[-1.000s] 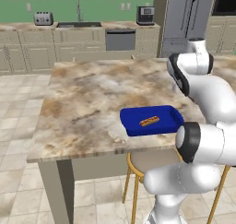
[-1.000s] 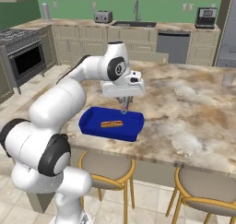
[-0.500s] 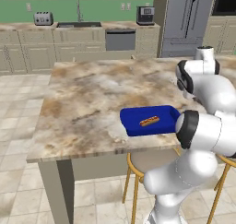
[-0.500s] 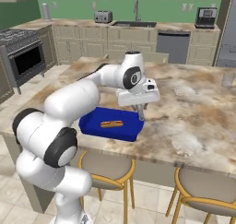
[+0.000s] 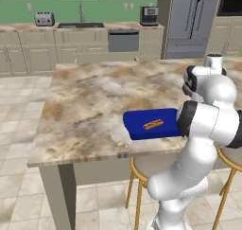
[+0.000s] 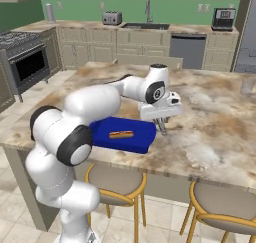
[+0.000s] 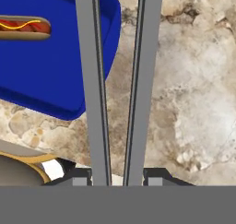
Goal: Take the tongs from the drawer on the left and place them on the dining counter next to the tray containing the hot dog.
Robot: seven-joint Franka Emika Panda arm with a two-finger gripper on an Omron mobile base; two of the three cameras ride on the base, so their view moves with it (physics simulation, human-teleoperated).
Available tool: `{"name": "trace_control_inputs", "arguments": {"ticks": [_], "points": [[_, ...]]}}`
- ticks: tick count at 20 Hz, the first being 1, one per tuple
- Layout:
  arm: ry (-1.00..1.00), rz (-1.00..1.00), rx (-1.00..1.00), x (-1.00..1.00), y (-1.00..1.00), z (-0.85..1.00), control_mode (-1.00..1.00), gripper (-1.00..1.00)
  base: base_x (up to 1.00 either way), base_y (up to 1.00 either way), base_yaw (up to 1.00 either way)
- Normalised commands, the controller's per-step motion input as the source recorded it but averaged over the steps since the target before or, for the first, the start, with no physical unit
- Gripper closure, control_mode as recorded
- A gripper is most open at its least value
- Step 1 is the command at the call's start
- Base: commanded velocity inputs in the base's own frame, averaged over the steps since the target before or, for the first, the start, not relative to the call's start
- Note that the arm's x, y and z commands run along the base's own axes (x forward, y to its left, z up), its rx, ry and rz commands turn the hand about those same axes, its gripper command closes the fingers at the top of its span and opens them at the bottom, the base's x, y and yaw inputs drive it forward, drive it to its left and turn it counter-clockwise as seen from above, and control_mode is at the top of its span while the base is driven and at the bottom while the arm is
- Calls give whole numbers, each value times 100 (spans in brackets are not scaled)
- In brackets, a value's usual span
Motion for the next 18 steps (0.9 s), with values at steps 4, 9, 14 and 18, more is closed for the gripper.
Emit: {"name": "trace_control_inputs", "arguments": {"ticks": [4, 9, 14, 18], "points": [[0, -5, 10, 32, -11, -29, -100, 100, 0, 0, 0], [0, -4, 9, 36, -17, -29, -100, 100, 0, 0, 0], [2, 0, 1, 20, -18, -28, -100, 100, 0, 0, 0], [1, 0, 0, 15, -5, -33, -100, 100, 0, 0, 0]]}}
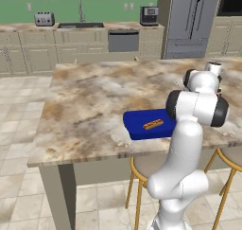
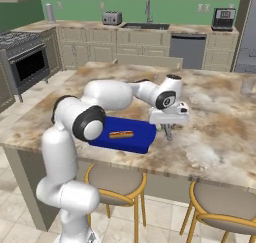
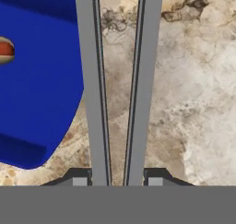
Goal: Take the tongs from the drawer on the left and place them on the dining counter next to the tray containing the hot dog.
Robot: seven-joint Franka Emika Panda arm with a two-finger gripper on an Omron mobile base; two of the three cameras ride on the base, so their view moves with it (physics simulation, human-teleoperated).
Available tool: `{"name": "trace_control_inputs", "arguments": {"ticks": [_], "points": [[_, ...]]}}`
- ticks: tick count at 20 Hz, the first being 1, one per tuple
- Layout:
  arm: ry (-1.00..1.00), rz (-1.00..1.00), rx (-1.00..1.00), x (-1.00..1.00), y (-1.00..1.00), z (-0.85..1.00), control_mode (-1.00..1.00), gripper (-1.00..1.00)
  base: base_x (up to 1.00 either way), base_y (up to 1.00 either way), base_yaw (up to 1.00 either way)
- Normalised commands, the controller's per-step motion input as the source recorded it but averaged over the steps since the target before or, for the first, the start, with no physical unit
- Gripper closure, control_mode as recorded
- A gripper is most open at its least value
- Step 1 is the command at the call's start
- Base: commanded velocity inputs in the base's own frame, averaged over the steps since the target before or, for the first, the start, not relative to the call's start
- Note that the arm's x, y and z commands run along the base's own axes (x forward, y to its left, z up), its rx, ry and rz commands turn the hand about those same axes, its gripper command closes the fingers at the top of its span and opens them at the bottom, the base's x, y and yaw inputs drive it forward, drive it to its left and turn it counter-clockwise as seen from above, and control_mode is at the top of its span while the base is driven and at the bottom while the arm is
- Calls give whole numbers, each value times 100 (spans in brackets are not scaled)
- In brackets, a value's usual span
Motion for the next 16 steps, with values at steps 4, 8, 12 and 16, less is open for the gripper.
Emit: {"name": "trace_control_inputs", "arguments": {"ticks": [4, 8, 12, 16], "points": [[1, -1, 0, 15, -1, -30, -100, 100, 0, 0, 0], [0, -1, 0, 14, 0, -34, -100, 100, 0, 0, 0], [0, -2, 0, 7, -2, -34, -100, 100, 0, 0, 0], [0, -3, 0, 4, -6, -33, -100, 100, 0, 0, 0]]}}
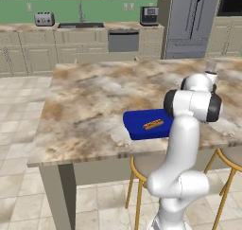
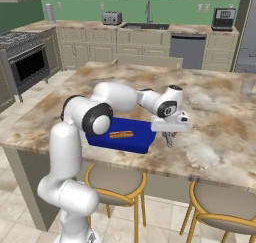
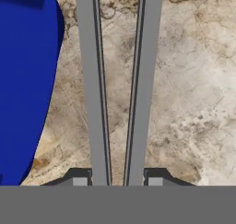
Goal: Take the tongs from the drawer on the left and place them on the dining counter next to the tray containing the hot dog.
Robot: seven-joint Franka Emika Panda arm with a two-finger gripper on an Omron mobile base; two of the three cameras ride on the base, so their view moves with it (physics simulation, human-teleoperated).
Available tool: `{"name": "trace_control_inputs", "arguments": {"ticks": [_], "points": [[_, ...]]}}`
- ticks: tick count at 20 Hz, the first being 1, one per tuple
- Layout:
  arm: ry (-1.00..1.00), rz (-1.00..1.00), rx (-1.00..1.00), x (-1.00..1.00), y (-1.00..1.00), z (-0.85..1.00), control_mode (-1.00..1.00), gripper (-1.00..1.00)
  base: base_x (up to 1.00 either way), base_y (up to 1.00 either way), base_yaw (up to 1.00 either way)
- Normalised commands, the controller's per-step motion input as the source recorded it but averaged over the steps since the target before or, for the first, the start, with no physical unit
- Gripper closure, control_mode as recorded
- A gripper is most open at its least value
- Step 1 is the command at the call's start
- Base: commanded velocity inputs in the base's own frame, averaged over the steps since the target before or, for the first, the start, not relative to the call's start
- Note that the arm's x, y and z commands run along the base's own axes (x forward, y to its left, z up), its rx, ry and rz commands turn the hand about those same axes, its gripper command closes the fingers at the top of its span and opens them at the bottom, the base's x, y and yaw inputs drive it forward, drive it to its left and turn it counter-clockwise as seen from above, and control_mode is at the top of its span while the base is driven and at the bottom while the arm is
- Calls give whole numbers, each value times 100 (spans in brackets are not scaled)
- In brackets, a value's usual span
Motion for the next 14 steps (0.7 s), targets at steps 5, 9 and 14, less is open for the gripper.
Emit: {"name": "trace_control_inputs", "arguments": {"ticks": [5, 9, 14], "points": [[1, -3, 0, 8, -3, -28, -100, 100, 0, 0, 0], [0, -2, 0, 9, -9, -23, -100, 100, 0, 0, 0], [0, -3, 2, 11, -11, -18, -100, 100, 0, 0, 0]]}}
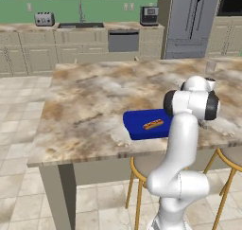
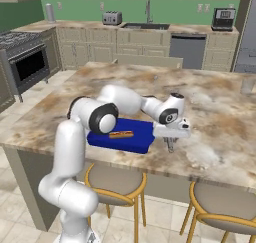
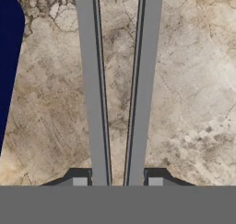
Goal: Take the tongs from the drawer on the left and place them on the dining counter next to the tray containing the hot dog.
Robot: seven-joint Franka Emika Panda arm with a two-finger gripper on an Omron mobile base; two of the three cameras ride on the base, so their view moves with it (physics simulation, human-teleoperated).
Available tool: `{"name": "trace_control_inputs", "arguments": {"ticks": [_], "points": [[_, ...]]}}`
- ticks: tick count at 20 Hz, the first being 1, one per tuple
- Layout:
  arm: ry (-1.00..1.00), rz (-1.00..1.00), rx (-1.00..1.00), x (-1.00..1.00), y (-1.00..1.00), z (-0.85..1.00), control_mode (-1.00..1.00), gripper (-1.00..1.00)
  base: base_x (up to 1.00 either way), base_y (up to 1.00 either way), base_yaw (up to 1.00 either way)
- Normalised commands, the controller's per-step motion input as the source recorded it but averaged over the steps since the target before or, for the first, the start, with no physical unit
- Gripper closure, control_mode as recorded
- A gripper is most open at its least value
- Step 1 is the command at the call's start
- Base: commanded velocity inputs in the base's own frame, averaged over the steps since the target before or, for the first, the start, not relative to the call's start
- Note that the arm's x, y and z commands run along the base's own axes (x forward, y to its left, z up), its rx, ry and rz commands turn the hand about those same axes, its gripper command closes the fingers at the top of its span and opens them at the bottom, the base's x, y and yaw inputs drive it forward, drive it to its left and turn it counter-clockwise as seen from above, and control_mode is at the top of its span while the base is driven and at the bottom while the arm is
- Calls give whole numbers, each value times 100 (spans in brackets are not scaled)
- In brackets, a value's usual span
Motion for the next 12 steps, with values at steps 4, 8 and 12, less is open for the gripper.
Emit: {"name": "trace_control_inputs", "arguments": {"ticks": [4, 8, 12], "points": [[0, -3, 3, 14, -10, -18, -100, 100, 0, 0, 0], [1, -3, 3, 17, -8, -19, -100, 100, 0, 0, 0], [0, -4, 1, 14, -2, -21, -100, 100, 0, 0, 0]]}}
